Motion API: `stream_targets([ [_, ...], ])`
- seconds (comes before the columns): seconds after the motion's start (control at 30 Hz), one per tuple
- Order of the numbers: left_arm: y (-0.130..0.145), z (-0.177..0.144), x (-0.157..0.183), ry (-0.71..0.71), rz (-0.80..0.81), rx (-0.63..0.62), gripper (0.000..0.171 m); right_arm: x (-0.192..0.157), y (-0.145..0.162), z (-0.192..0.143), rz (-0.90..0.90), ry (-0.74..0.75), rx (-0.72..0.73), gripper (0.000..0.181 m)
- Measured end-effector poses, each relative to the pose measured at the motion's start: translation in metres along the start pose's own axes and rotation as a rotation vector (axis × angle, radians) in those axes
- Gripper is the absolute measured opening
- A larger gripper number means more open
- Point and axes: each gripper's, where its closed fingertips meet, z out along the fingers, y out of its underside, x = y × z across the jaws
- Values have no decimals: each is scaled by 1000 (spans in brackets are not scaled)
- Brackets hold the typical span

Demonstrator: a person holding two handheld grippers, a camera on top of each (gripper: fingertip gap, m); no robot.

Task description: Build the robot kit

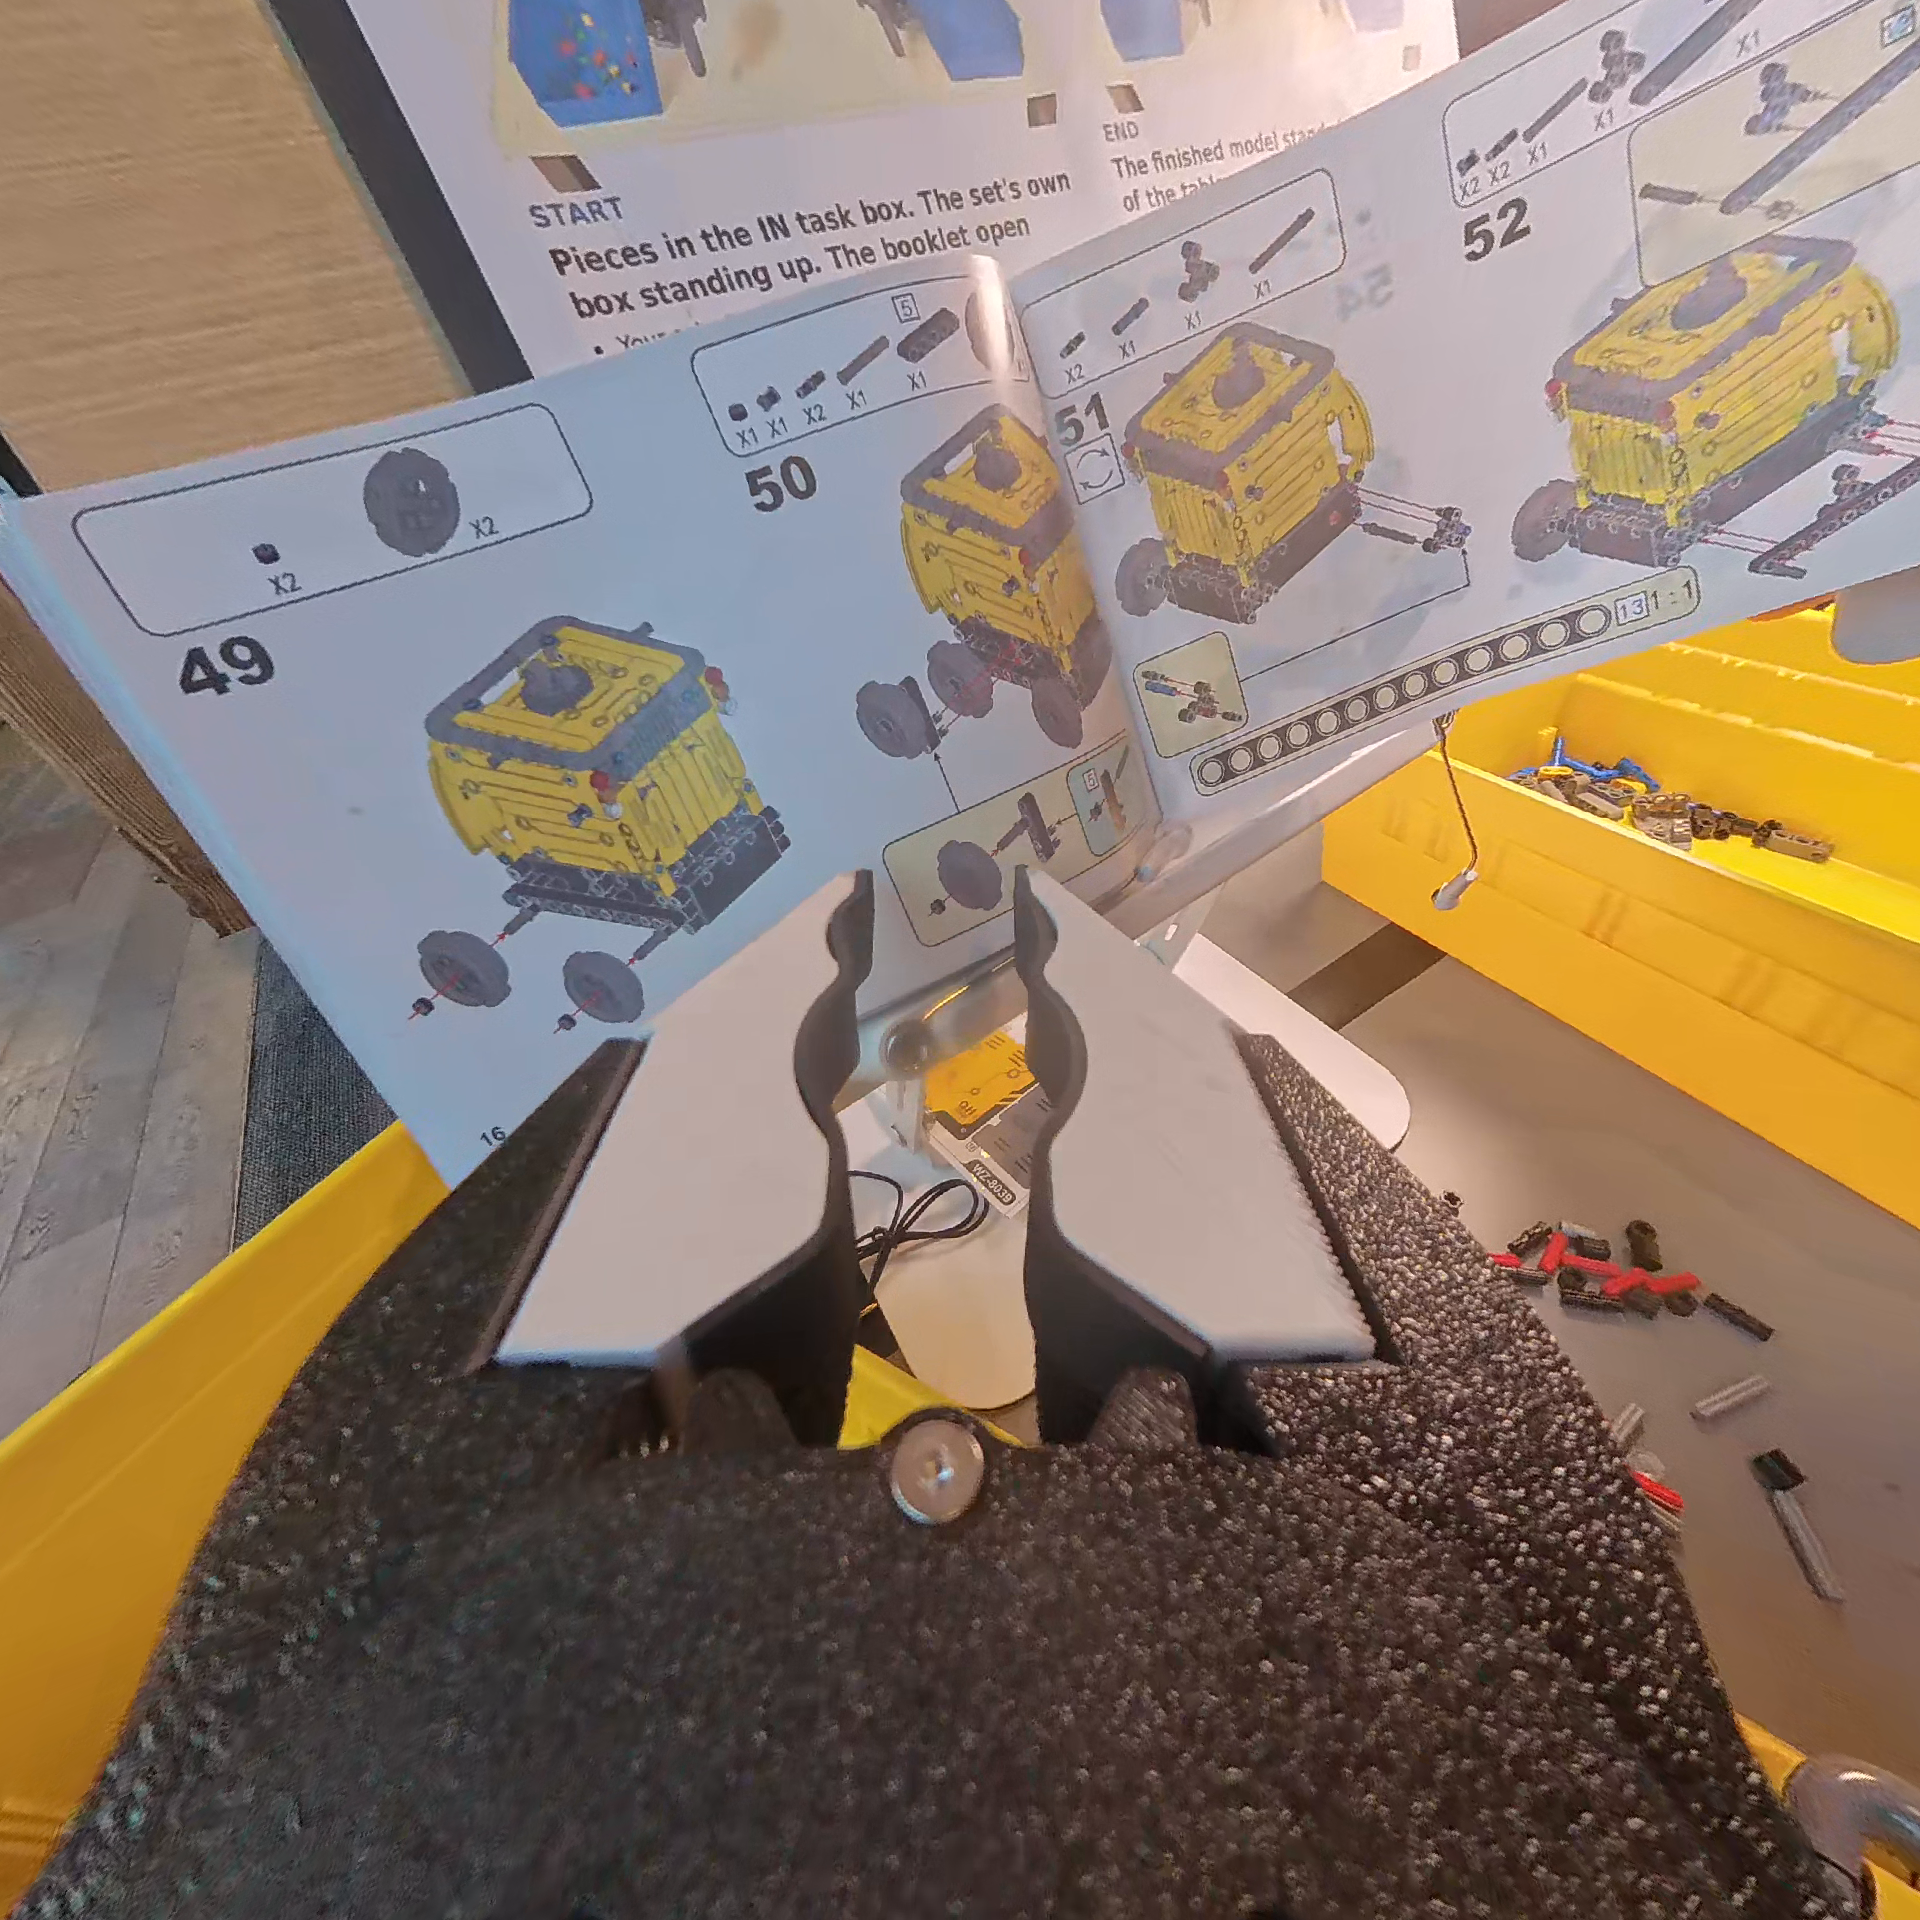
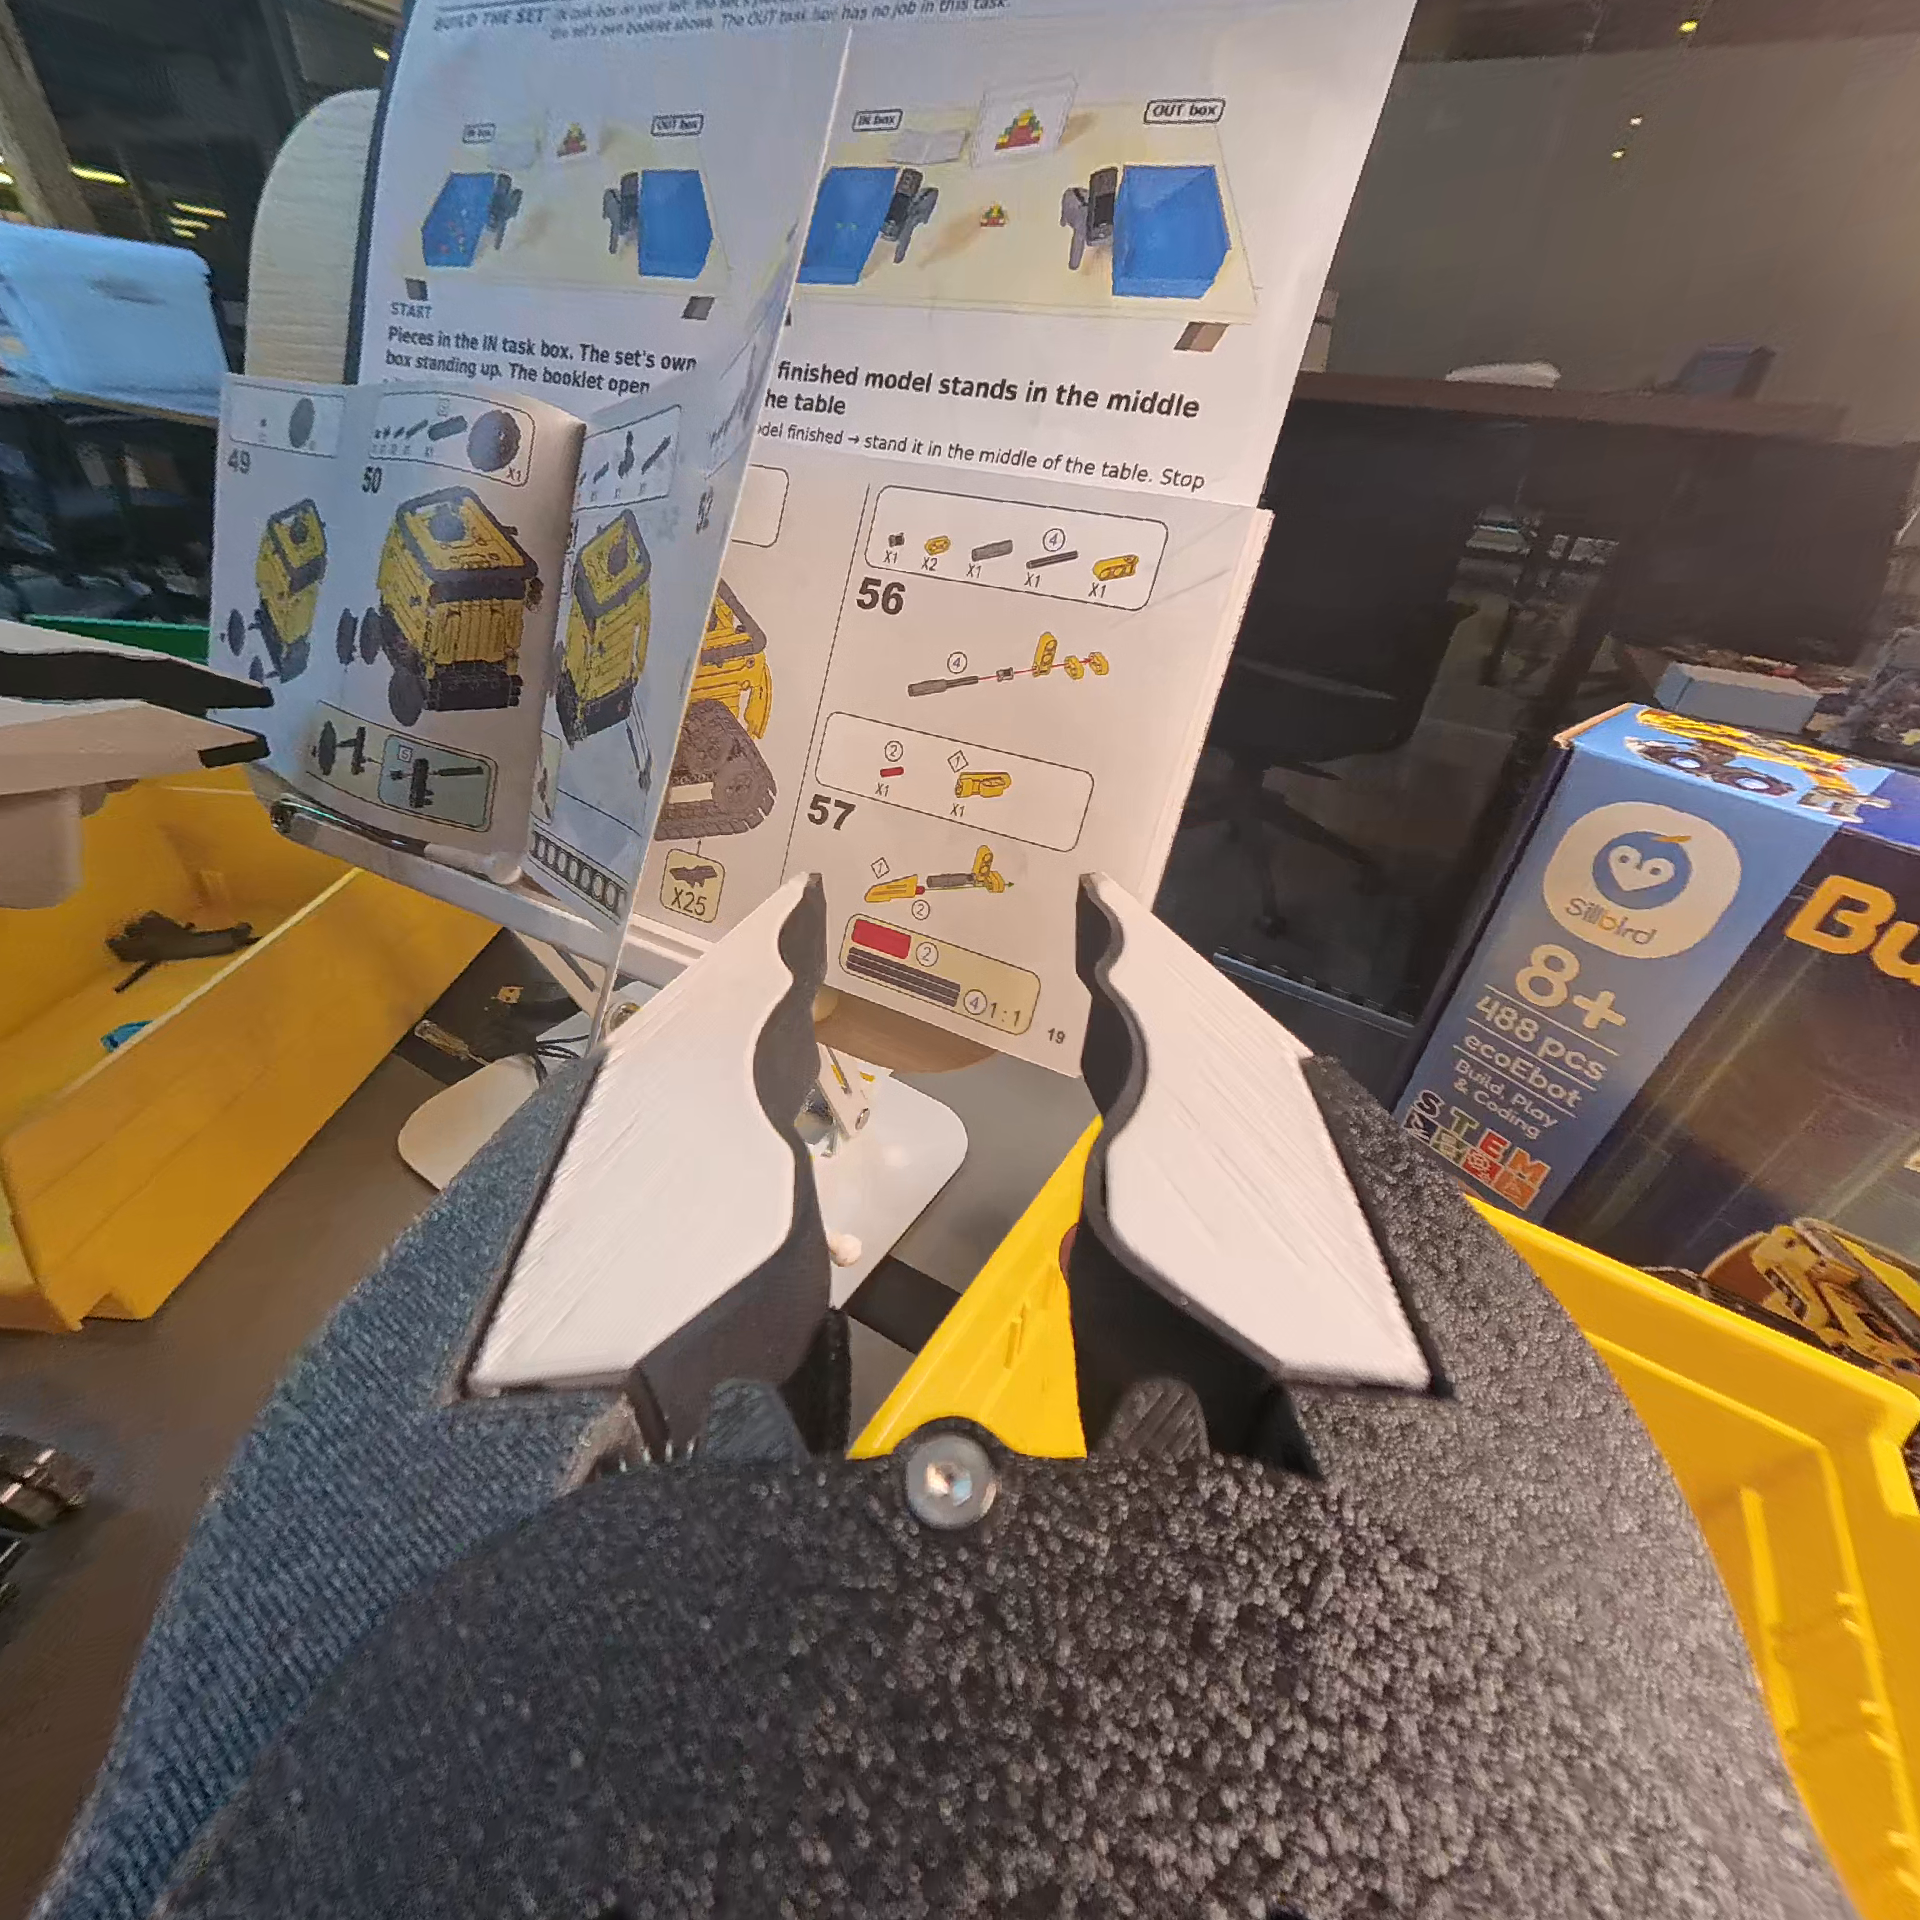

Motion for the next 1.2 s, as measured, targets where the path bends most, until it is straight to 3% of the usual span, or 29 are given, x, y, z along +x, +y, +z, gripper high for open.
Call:
stream_targets([
  [0.57, -5, -16, -3, -5, -2, 21, 25, 24, -8, -16, 33, 40, 24, 48],
  [0.8, -26, -74, 14, 48, 2, 86, 33, 26, -29, -36, 29, 64, 63, 49],
  [1.0, -4, -141, 54, 196, 3, 59, 51, 9, -46, -75, -7, 30, 91, 50],
  [1.1, 20, -173, 66, 233, -13, 22, 59, -21, -49, -98, -39, -61, 84, 49],
  [1.2, 44, -197, 73, 253, -57, 0, 62, -79, -32, -118, -81, -246, -8, 49],
])
